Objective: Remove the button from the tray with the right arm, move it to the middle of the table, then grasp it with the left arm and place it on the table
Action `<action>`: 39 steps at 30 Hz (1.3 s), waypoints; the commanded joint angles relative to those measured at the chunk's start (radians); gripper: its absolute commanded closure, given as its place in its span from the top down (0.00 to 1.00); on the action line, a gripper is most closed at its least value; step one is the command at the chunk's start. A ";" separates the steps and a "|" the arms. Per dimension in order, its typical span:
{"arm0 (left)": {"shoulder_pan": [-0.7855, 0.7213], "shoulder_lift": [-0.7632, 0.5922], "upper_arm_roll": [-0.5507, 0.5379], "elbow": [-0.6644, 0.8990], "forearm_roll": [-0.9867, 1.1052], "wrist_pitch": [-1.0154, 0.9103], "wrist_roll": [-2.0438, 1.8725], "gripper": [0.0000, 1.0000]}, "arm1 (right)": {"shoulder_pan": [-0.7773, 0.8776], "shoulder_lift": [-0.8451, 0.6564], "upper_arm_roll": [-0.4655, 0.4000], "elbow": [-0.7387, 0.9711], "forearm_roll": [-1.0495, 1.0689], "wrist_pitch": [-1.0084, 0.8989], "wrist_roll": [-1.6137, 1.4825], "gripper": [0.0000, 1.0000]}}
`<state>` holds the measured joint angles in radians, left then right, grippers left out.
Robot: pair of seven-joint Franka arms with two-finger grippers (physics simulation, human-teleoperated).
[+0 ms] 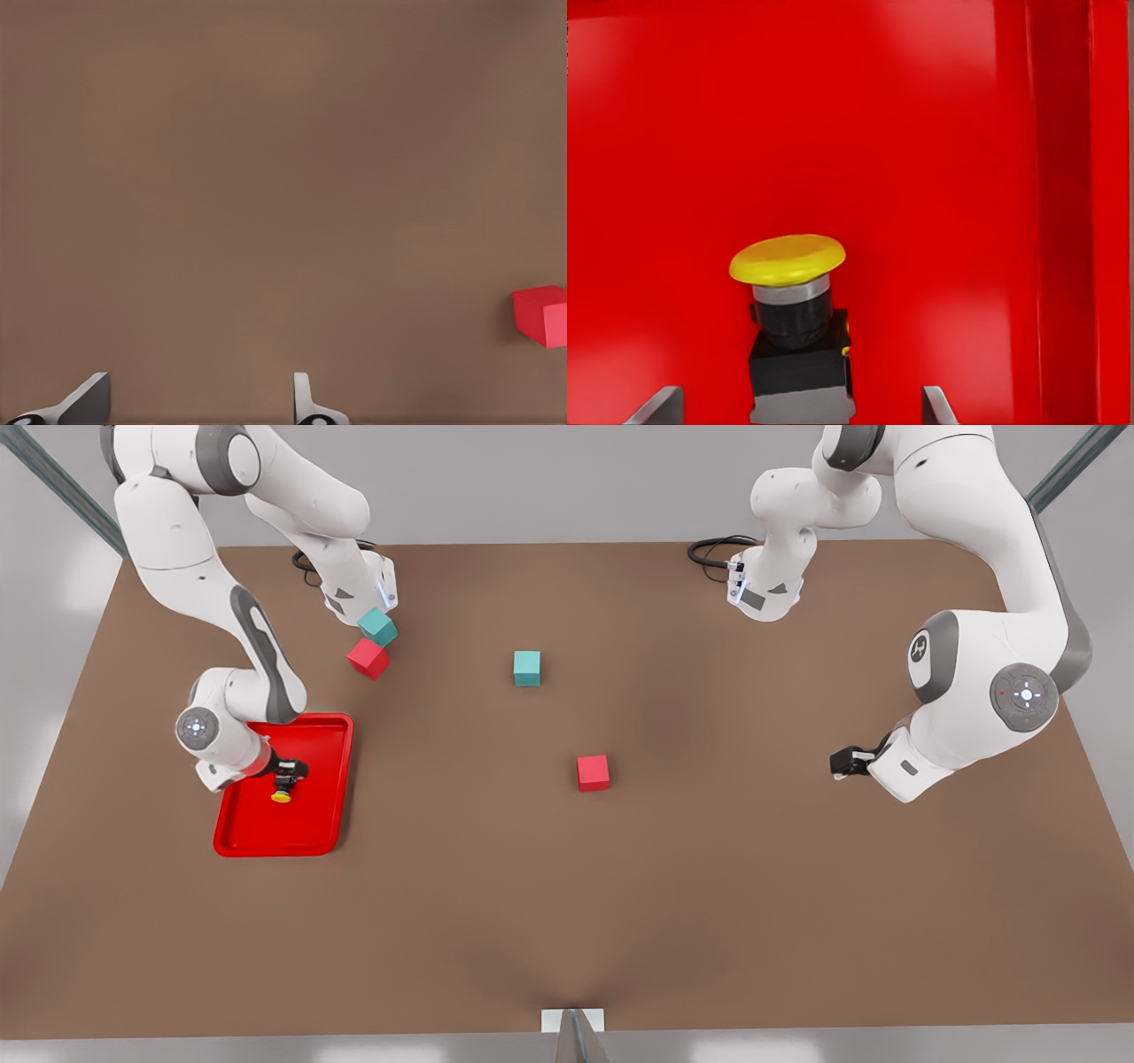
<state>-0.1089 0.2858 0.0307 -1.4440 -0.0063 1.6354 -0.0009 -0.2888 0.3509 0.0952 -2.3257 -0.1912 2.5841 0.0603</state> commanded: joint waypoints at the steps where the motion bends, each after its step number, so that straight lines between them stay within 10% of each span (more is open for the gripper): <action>1: 0.000 0.000 0.000 0.000 0.000 0.001 -0.001 1.00 | 0.000 0.013 0.000 -0.003 -0.008 0.168 -0.099 1.00; 10: 0.000 0.007 0.000 0.000 0.000 0.001 -0.002 1.00 | 0.002 0.036 0.000 0.002 -0.008 0.168 -0.096 0.93; 14: 0.000 0.012 0.000 0.000 0.002 0.003 -0.002 1.00 | 0.002 0.040 0.001 0.005 -0.007 0.168 -0.094 0.54; 17: 0.000 0.012 0.000 0.000 0.002 0.001 -0.004 1.00 | 0.005 0.039 0.001 0.009 -0.007 0.168 -0.086 0.43; 30: 0.002 0.021 0.000 0.000 0.000 0.009 -0.005 1.00 | 0.040 -0.078 0.345 0.252 -0.001 -0.231 0.315 0.43; 39: 0.000 0.035 0.000 -0.001 0.002 0.029 -0.001 1.00 | 0.376 0.189 0.342 0.624 0.001 -0.349 0.800 0.43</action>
<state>-0.1088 0.3213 0.0307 -1.4452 -0.0052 1.6605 -0.0028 0.0673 0.5127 0.4361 -1.7349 -0.1857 2.3212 0.3099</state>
